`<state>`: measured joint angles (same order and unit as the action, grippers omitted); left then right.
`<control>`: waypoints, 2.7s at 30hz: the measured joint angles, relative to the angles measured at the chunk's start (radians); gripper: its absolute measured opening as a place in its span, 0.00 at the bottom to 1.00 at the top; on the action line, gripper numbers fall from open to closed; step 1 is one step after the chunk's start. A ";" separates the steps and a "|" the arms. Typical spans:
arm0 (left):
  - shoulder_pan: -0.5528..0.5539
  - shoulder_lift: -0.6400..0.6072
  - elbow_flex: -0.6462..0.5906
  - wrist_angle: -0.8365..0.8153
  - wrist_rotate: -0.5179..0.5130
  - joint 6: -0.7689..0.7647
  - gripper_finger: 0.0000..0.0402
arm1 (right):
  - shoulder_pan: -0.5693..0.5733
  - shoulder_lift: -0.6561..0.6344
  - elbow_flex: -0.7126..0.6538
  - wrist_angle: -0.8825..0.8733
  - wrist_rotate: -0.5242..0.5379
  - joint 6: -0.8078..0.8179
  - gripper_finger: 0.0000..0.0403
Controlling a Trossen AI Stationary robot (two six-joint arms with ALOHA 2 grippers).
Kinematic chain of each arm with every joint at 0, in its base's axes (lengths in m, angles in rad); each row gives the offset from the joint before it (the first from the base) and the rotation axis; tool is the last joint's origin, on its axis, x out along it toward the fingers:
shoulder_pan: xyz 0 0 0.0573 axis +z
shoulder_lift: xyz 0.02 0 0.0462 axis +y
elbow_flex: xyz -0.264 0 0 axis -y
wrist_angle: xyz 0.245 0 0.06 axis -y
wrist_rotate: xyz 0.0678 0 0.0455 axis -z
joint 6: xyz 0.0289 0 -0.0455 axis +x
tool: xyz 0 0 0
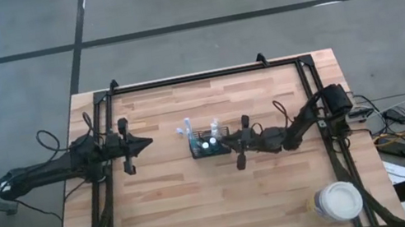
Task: Pick & Place toothbrushing station
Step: Put the purple toothbrush into the black mesh organizer, then put the green toothbrush into the black mesh organizer
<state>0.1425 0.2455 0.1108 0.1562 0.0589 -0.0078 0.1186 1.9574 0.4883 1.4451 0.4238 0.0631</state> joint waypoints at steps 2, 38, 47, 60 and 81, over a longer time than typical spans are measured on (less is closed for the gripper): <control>0.000 0.000 0.000 0.000 0.000 0.000 0.02 | 0.002 0.005 0.003 0.000 0.001 0.001 0.03; 0.000 0.000 0.000 0.000 0.000 -0.017 0.02 | 0.021 -0.152 -0.004 -0.199 0.044 0.019 0.52; 0.000 0.000 0.000 -0.001 0.000 -0.018 0.02 | 0.021 -0.152 -0.004 -0.195 0.045 0.008 0.51; 0.000 0.000 0.000 -0.019 0.000 -0.018 0.02 | 0.022 -0.156 -0.003 -0.312 0.050 0.039 0.33; 0.000 0.000 0.000 -0.025 0.000 -0.018 0.02 | 0.061 -0.414 -0.004 -0.507 0.054 0.000 0.42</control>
<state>0.1427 0.2455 0.1108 0.1315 0.0589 -0.0259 0.1800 1.5438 0.4842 0.9382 0.4780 0.0634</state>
